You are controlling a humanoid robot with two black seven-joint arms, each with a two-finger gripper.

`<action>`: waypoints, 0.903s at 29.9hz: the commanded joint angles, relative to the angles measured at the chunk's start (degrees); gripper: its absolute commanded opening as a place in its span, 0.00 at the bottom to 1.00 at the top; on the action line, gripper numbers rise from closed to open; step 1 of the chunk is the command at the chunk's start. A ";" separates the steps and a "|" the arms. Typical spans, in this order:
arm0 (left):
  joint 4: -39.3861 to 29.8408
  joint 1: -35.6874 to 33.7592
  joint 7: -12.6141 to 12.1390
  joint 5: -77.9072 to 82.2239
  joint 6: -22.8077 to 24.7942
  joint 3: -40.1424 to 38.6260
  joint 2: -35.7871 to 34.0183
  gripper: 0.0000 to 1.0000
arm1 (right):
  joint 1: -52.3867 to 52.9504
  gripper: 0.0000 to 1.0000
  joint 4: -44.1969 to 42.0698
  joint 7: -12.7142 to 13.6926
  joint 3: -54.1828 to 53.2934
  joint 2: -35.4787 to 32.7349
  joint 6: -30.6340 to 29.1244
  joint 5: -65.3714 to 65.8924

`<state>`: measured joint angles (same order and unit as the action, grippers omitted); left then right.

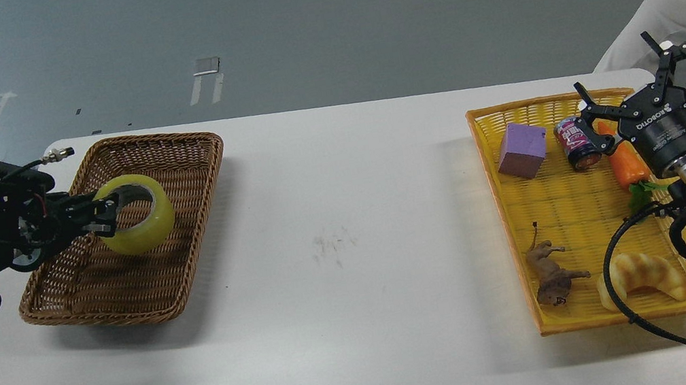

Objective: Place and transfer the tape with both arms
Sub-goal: 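Lower the tape into the basket and open the left gripper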

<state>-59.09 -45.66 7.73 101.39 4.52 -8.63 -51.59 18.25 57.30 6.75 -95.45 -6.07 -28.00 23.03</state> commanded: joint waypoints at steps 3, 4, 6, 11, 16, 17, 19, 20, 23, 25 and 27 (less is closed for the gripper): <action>0.99 2.15 0.00 0.04 -1.18 0.10 0.17 0.00 | 0.12 1.00 0.00 0.02 0.00 0.00 0.00 0.00; 1.25 2.50 0.00 0.04 -1.18 0.10 0.17 0.00 | 0.12 1.00 0.00 0.02 -0.08 0.00 0.00 0.00; 1.69 2.50 0.09 0.12 -1.18 0.10 0.26 0.00 | 0.21 1.00 0.00 0.02 0.00 -0.08 0.00 0.00; 2.66 2.68 0.18 -0.05 -1.27 0.01 0.44 0.00 | 0.12 1.00 0.00 0.02 0.00 0.00 0.00 0.00; 2.66 2.68 0.09 -0.40 -1.27 0.01 0.87 0.05 | 0.21 1.00 0.00 -0.07 -0.08 0.00 0.00 0.00; 2.66 2.59 0.09 -0.49 -1.27 -0.07 1.05 0.14 | 0.21 1.00 0.00 0.02 -0.08 0.00 0.00 0.00; 2.66 2.68 0.09 -0.67 -1.27 -0.07 1.23 0.25 | 0.21 1.00 -0.08 0.02 0.00 0.00 0.00 0.00; 2.66 2.59 0.09 -0.67 -1.27 -0.07 1.32 0.26 | 0.21 1.00 -0.09 0.02 0.00 0.00 0.00 0.00; 2.66 2.68 0.09 -0.84 -1.27 -0.16 1.40 0.45 | 0.21 1.00 -0.09 0.02 0.00 0.00 0.00 0.00; 2.75 2.68 0.09 -0.93 -1.53 -0.25 1.49 0.55 | 0.21 1.00 -0.09 0.02 0.00 0.00 0.00 0.00; 2.75 2.59 0.18 -0.93 -2.58 -0.25 1.84 0.64 | 0.12 1.00 -0.17 0.02 -0.08 0.00 0.00 0.00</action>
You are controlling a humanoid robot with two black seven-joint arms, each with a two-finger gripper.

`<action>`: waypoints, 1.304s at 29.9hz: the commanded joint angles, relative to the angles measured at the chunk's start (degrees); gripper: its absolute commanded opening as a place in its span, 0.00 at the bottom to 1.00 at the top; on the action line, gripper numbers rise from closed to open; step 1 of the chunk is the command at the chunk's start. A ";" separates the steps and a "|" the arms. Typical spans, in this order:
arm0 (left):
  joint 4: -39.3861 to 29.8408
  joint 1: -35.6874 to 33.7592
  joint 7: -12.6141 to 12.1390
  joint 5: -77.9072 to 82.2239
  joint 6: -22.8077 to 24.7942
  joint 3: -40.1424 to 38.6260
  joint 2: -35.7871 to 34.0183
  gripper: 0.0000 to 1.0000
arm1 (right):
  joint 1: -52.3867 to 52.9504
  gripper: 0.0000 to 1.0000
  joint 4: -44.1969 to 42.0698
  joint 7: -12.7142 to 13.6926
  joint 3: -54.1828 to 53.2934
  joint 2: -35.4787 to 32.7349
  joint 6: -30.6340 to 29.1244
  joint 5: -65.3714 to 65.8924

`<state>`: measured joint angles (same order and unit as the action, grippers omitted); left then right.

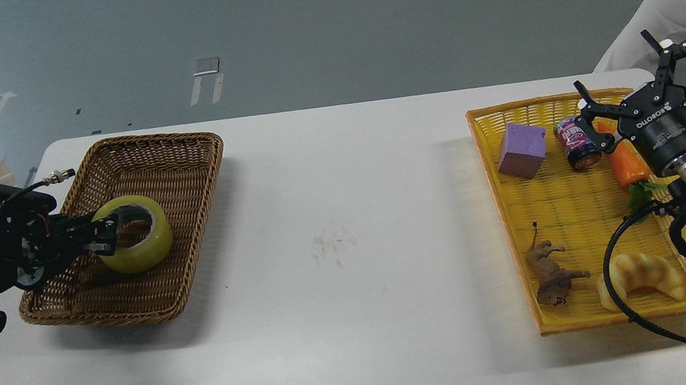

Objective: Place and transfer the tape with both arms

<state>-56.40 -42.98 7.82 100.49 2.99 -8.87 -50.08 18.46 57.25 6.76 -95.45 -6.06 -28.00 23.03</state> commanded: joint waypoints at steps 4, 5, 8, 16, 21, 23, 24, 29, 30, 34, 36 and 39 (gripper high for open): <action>0.06 0.00 0.17 -0.47 -5.97 -0.09 0.43 0.78 | -0.18 1.00 -0.12 0.00 0.00 0.09 0.00 0.00; 0.06 0.00 0.17 -0.91 -6.41 -0.09 0.34 0.81 | -0.18 1.00 -0.12 -0.08 -0.08 0.09 0.00 0.00; 0.06 -0.87 0.17 -5.37 -6.42 -0.27 0.08 0.87 | -0.18 1.00 -0.03 0.00 -0.08 0.35 0.00 0.00; -0.46 -7.90 0.35 -33.49 -2.39 -0.79 0.16 0.98 | 0.26 1.00 -0.03 0.00 -0.09 0.53 0.00 0.00; -0.73 -13.43 0.26 -57.89 5.96 -1.41 1.82 0.98 | 0.61 1.00 0.06 0.09 0.09 0.09 0.00 0.00; -0.82 -14.67 0.35 -66.07 9.38 -2.72 2.79 0.98 | 0.96 1.00 0.14 0.27 0.18 -0.18 0.00 0.09; -0.73 -14.85 0.35 -68.47 10.62 -3.34 2.97 0.98 | 1.14 1.00 0.14 0.36 0.26 -0.18 0.00 0.09; -0.47 -14.33 0.53 -79.74 18.01 -13.16 7.71 0.98 | 2.71 1.00 0.41 0.62 0.97 -2.37 0.00 0.18; -0.47 -14.15 0.53 -80.01 18.36 -14.67 8.33 0.98 | 3.16 1.00 0.23 0.53 0.97 -2.81 0.00 0.18; -0.64 -11.08 0.70 -80.28 19.42 -22.74 12.98 0.98 | 5.35 1.00 0.14 0.62 0.97 -4.04 0.00 0.18; -0.64 -9.23 0.96 -80.54 20.65 -27.32 15.80 0.98 | 6.41 1.00 0.14 0.62 0.97 -4.48 0.00 0.18; -0.73 -6.51 0.96 -80.72 22.67 -32.77 19.40 0.98 | 7.99 1.00 -0.12 0.53 0.97 -4.66 0.00 0.18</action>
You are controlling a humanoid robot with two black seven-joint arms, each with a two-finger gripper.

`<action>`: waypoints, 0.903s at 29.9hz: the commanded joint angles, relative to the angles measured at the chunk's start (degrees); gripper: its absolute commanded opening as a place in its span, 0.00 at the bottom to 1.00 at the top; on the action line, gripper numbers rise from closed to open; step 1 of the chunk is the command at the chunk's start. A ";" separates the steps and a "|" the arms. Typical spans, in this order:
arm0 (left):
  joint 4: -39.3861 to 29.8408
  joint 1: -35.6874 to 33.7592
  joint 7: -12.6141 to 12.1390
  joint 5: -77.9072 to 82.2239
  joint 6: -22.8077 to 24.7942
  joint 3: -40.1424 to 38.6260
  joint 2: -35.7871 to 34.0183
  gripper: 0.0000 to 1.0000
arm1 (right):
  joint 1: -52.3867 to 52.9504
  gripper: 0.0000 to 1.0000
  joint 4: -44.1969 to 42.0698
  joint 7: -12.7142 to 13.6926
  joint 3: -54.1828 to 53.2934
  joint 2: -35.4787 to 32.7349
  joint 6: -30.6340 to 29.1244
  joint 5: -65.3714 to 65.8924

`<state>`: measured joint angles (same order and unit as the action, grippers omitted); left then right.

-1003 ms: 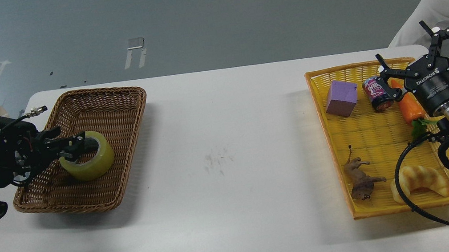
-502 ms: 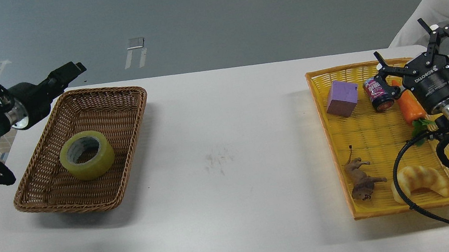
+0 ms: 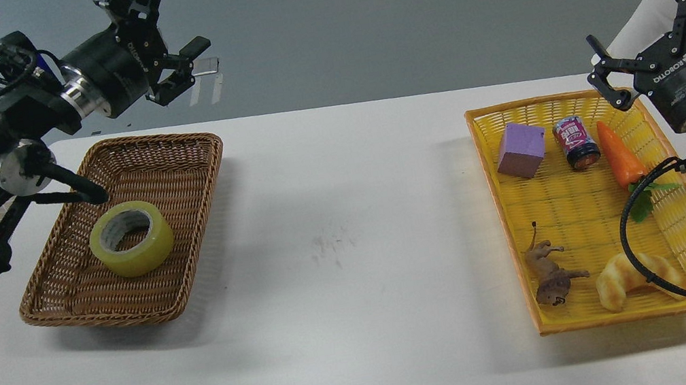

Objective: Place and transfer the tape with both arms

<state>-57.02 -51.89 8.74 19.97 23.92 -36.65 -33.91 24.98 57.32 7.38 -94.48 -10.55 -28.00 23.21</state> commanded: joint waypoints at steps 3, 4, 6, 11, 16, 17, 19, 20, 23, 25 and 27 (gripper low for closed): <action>-0.11 6.00 0.23 -0.28 3.84 -11.85 7.79 0.98 | 2.79 1.00 -0.37 -0.08 0.00 0.53 0.00 0.00; -0.11 7.49 0.40 -0.28 4.08 -14.22 9.63 0.98 | 3.49 1.00 -0.37 -0.08 0.17 0.88 0.00 0.00; -0.11 8.91 0.41 -0.28 4.08 -16.25 11.22 0.98 | 4.19 1.00 -0.81 -0.08 0.17 1.41 0.00 0.00; -0.11 11.81 0.41 -0.28 4.08 -20.57 15.80 0.98 | 7.71 1.00 -4.32 -0.08 0.17 4.05 0.00 -0.09; -0.19 11.90 0.41 -0.37 4.08 -21.44 17.73 0.98 | 9.65 1.00 -6.61 0.18 0.96 6.68 0.00 -0.09; -0.19 11.90 0.41 -0.37 4.08 -21.71 17.99 0.98 | 9.73 1.00 -6.87 0.18 1.31 6.86 0.00 -0.09; -0.19 11.99 0.41 -0.37 4.08 -22.23 18.43 0.98 | 10.35 1.00 -7.83 0.18 2.71 7.04 0.00 -0.18; -0.19 11.99 0.41 -0.37 4.08 -22.41 18.61 0.98 | 10.52 1.00 -8.01 0.27 3.16 7.13 0.00 -0.18; -0.19 12.16 0.41 -0.37 4.08 -22.59 18.61 0.98 | 10.79 1.00 -8.10 0.27 4.30 7.91 0.00 -0.18; -0.19 12.86 0.41 -0.37 4.08 -22.76 18.61 0.98 | 10.88 1.00 -8.28 0.27 4.30 8.36 0.00 -0.18; -0.19 13.13 0.49 -0.37 4.08 -22.85 18.53 0.98 | 10.96 1.00 -9.07 0.27 4.39 8.44 0.00 -0.18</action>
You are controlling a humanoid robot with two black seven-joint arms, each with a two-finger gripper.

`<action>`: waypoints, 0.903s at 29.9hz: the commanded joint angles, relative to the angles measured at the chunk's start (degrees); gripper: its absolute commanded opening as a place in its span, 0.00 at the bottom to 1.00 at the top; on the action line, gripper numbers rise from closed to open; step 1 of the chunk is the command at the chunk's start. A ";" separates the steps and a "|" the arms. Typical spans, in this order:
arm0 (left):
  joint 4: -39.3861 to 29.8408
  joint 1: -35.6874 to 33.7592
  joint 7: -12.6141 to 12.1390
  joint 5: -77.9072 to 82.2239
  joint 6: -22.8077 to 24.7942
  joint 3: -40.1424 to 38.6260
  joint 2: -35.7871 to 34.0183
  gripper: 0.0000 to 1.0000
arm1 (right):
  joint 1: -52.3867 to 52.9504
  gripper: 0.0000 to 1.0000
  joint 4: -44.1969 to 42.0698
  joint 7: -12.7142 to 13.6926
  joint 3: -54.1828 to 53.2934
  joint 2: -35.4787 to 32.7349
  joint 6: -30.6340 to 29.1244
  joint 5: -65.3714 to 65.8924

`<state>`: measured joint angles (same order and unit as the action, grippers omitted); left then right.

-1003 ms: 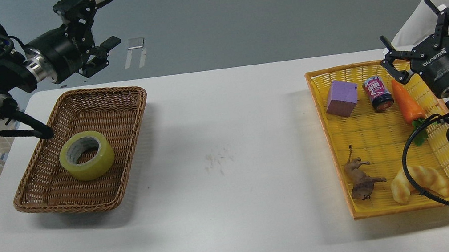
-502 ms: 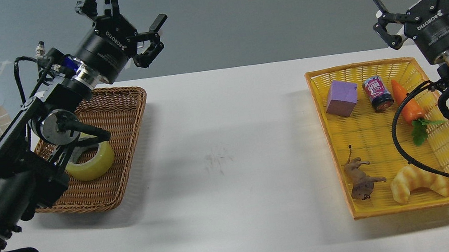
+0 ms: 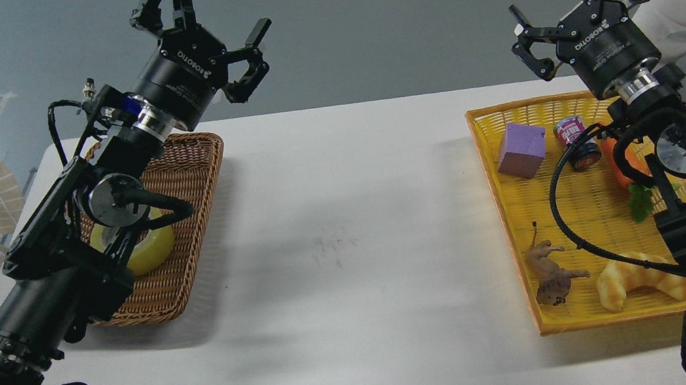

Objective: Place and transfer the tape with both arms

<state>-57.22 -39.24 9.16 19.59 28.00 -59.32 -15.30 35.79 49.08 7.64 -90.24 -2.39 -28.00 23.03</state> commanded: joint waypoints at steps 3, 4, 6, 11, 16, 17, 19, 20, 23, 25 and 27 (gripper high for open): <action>0.01 1.00 -0.02 0.01 0.00 -0.36 -0.79 0.98 | 0.42 1.00 -1.18 0.01 0.15 0.63 0.00 0.00; -0.08 1.09 -0.02 0.01 0.00 -0.36 -0.87 0.98 | 0.60 1.00 -1.18 0.01 0.15 0.64 0.00 0.00; -0.08 1.09 -0.02 0.01 0.00 -0.36 -0.96 0.98 | 0.86 1.00 -1.35 0.01 0.24 0.64 0.00 0.00; -0.17 1.09 -0.11 0.01 0.00 -0.36 -0.96 0.98 | 1.04 1.00 -1.36 0.01 0.15 1.60 0.00 0.00; -0.17 1.09 -0.11 0.01 0.00 -0.54 -0.70 0.98 | 1.30 1.00 -1.44 0.01 0.24 2.39 0.00 0.00; -0.17 1.09 -0.11 0.01 0.00 -0.62 -0.61 0.98 | 1.30 1.00 -1.44 0.01 0.24 2.39 0.00 0.00; -0.17 1.18 -0.11 0.01 0.00 -0.71 -0.44 0.98 | 1.39 1.00 -1.44 0.01 0.33 2.39 0.00 0.00; -0.17 1.18 -0.02 0.01 0.00 -0.71 -0.35 0.98 | 1.48 1.00 -1.44 0.01 0.24 2.39 0.00 0.00; -0.17 1.27 -0.02 -0.26 0.00 -1.24 -0.26 0.98 | 2.18 1.00 -1.62 0.01 0.50 2.39 0.00 0.00; -0.17 1.35 -0.02 -1.13 0.00 -2.29 -0.26 0.98 | 2.71 1.00 -2.67 0.01 1.91 2.39 0.00 0.00; -0.17 1.35 -0.11 -2.01 0.00 -3.08 -0.26 0.98 | 3.23 1.00 -3.72 0.01 2.88 2.39 0.00 0.00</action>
<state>-57.40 -37.91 9.10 18.58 28.00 -61.40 -15.57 38.36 46.62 7.65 -88.59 0.00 -28.00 23.02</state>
